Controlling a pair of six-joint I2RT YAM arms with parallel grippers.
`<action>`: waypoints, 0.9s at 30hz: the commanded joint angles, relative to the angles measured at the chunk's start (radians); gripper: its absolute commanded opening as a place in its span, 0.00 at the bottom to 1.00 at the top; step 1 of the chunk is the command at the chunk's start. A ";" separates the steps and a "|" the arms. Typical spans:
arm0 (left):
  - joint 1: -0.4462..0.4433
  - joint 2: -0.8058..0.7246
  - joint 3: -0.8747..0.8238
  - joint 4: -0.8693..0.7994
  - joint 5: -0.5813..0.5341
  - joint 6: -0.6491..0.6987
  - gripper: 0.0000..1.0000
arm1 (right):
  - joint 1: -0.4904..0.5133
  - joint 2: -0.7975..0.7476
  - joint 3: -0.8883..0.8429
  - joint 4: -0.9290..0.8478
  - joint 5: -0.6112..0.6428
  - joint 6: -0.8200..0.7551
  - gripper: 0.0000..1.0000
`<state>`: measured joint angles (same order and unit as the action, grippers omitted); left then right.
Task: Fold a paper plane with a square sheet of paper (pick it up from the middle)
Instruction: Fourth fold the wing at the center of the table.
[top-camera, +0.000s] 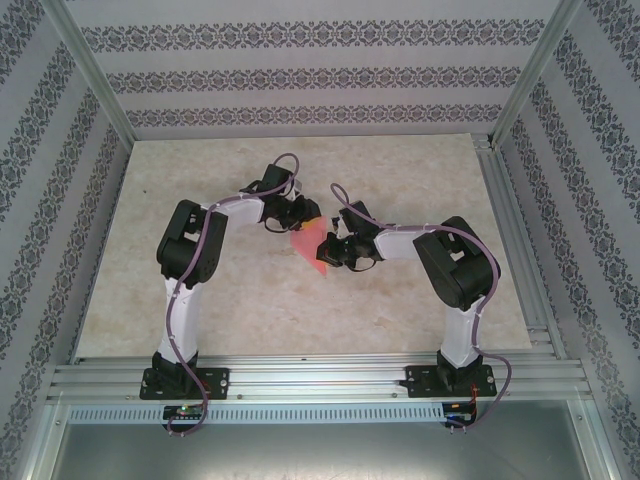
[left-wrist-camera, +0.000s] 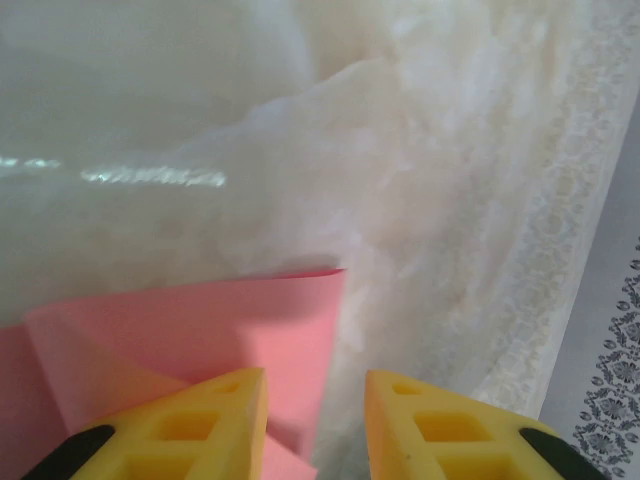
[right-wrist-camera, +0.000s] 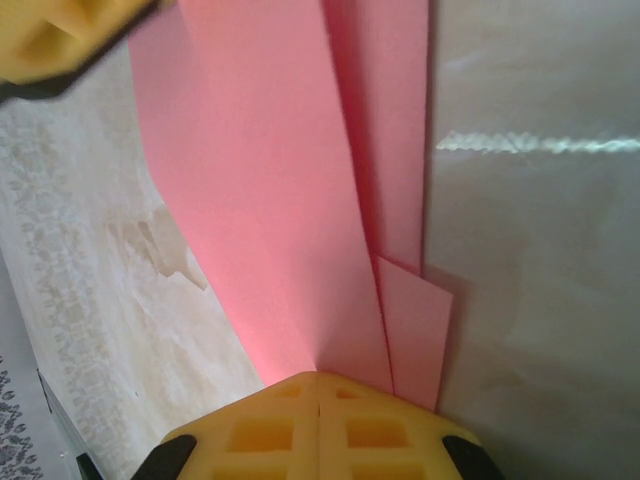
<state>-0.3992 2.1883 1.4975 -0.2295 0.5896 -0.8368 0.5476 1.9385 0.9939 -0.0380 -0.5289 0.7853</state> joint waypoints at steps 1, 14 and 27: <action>0.035 -0.007 0.083 -0.067 0.023 0.111 0.33 | -0.005 0.057 -0.025 -0.164 0.049 -0.027 0.00; 0.045 -0.053 -0.034 0.056 0.161 0.091 0.36 | -0.003 0.074 -0.003 -0.173 0.052 -0.027 0.00; 0.071 0.032 -0.022 0.071 0.116 0.111 0.33 | 0.006 0.088 -0.006 -0.181 0.045 -0.039 0.00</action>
<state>-0.3553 2.1891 1.4338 -0.1944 0.7219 -0.7589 0.5476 1.9507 1.0195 -0.0761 -0.5423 0.7811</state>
